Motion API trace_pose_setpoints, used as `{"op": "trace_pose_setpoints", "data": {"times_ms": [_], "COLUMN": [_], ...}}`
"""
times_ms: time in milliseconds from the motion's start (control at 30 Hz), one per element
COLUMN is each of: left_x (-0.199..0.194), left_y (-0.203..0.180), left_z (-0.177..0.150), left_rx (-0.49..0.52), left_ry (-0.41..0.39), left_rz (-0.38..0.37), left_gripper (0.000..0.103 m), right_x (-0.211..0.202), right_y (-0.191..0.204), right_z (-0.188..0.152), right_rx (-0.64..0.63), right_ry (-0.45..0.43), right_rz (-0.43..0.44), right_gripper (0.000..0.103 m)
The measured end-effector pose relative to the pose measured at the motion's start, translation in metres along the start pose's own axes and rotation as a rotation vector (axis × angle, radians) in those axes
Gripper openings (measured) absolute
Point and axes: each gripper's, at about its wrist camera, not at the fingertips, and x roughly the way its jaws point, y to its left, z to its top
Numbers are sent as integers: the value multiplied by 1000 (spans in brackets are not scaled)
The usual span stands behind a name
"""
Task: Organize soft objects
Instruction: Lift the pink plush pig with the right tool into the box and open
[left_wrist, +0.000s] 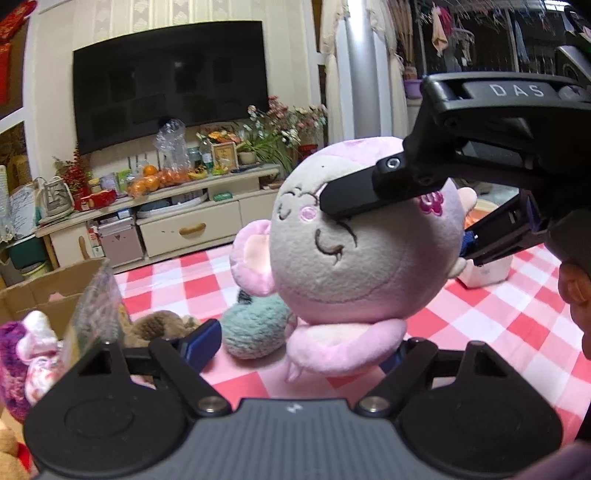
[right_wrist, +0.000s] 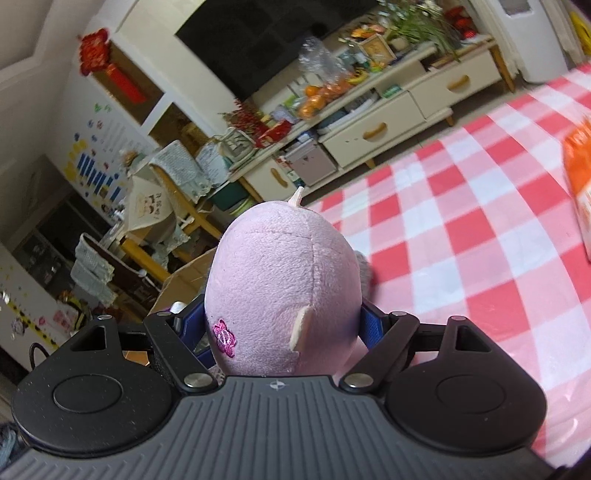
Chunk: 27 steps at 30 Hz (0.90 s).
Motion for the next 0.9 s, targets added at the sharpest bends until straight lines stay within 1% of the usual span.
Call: {"op": "trace_pose_setpoints", "data": {"times_ms": [233,433,733,900], "left_x": [-15,-28,-42,-48], "left_y": [23,48,91,116], "left_z": [5,10,13,11], "left_rx": [-57,-123,-230,-290], "left_ry": [-45,-94,-137,-148], "left_rz": [40,83,180,249], "left_gripper": [83,80,77,76], "right_x": [13,20,47,67], "right_y": [20,45,80,99], "right_z": [10,17,23,23], "right_rx": [-68,-151,-281,-344], "right_ry": [7,13,63,103], "right_rz": [20,59,121,168], "right_gripper": [100,100,100,100]}}
